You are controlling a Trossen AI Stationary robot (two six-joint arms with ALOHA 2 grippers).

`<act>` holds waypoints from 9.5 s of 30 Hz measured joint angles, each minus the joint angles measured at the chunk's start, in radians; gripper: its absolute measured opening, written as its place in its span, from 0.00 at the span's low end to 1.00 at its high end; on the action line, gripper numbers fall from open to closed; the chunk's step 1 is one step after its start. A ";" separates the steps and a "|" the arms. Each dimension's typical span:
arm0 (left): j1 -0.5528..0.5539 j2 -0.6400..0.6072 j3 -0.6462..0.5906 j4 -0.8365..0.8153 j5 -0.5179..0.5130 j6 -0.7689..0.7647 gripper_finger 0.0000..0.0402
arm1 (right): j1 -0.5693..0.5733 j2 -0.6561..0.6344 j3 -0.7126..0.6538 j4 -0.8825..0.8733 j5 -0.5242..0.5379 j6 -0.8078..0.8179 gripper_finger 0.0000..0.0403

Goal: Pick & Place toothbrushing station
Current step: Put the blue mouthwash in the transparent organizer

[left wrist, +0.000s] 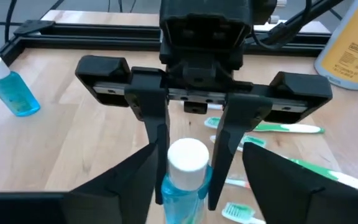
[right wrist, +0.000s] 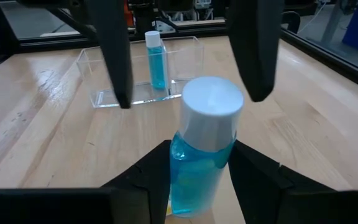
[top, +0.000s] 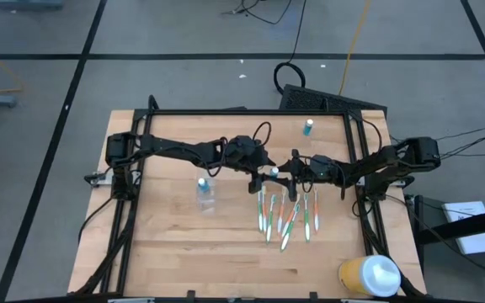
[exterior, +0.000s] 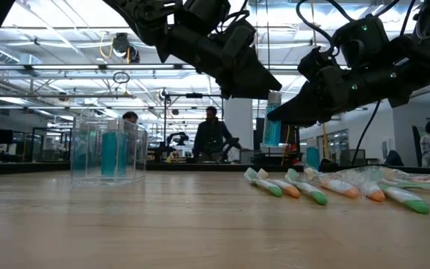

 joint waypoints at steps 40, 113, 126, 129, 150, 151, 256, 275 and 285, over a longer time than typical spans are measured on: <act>0.001 0.002 -0.004 0.052 -0.020 0.023 0.25 | 0.000 -0.006 0.004 0.017 0.001 0.016 0.35; -0.490 -0.737 -0.964 0.317 -0.872 -0.294 0.25 | 0.019 -0.232 -0.002 -0.119 -0.005 0.175 0.70; -0.490 -0.611 -0.963 0.337 -0.925 -0.425 0.25 | 0.019 -0.232 -0.002 -0.119 -0.005 0.172 0.70; -0.490 -0.587 -0.963 0.376 -0.925 -0.430 0.25 | 0.019 -0.232 -0.002 -0.120 -0.004 0.172 0.70; -0.491 -0.521 -0.961 0.446 -0.924 -0.438 0.39 | 0.019 -0.232 -0.002 -0.126 -0.004 0.172 0.69; -0.491 -0.521 -0.961 0.446 -0.922 -0.438 0.42 | 0.019 -0.232 -0.002 -0.126 -0.004 0.172 0.69; -0.137 -1.132 -0.921 -0.051 -0.941 -0.189 0.51 | -0.563 0.206 0.060 -0.146 0.279 0.152 0.30; -0.119 -1.071 -0.889 0.183 -0.635 -0.312 0.51 | -0.226 0.206 0.096 0.185 -0.190 0.119 0.24; -0.112 -0.706 -0.559 -0.007 -0.265 -0.287 0.51 | -0.016 0.206 0.257 0.023 -0.188 0.111 0.24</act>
